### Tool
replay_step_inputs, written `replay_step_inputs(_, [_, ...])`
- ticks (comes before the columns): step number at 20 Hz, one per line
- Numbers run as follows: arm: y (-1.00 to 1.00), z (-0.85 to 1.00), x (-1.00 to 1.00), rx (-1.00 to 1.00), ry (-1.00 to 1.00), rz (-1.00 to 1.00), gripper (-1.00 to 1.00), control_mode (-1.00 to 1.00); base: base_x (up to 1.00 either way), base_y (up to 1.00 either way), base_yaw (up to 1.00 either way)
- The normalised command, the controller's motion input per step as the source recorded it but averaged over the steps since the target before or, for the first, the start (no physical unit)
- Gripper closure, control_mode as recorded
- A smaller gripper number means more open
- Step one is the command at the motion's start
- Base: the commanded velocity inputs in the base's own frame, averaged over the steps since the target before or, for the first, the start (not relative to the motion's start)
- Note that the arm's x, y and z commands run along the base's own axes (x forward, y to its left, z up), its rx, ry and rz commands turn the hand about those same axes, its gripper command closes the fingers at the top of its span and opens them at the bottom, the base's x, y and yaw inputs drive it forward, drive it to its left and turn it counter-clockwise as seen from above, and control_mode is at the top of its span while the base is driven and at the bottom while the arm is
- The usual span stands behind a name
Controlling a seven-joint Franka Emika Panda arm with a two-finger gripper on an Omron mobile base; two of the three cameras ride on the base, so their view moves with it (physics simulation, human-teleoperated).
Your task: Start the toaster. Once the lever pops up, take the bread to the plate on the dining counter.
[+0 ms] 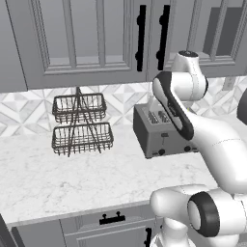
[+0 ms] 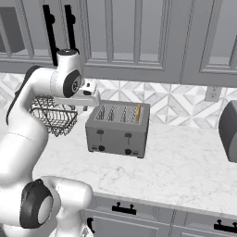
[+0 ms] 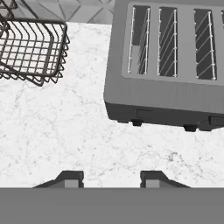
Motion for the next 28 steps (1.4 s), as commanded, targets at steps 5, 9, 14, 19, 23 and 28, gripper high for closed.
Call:
replay_step_inputs(5, [-0.16,-0.08,-0.28,0.00,-0.01,0.00,-1.00,-1.00,0.00,0.00,0.00])
replay_step_inputs(9, [-0.31,-0.14,-0.63,0.00,-0.16,0.00,-1.00,-1.00,0.00,0.00,0.00])
replay_step_inputs(14, [-0.54,-0.08,-0.27,0.01,-0.13,0.00,-1.00,-1.00,0.00,0.00,0.00])
replay_step_inputs(19, [-0.90,-0.20,0.00,0.02,-0.03,0.00,-1.00,-1.00,0.00,0.00,0.00])
replay_step_inputs(23, [-0.93,-0.31,0.10,0.03,-0.06,0.00,-1.00,-1.00,0.00,0.00,0.00])
replay_step_inputs(28, [-0.52,-0.50,0.51,0.00,-0.01,-0.01,1.00,-1.00,0.00,0.00,0.00])
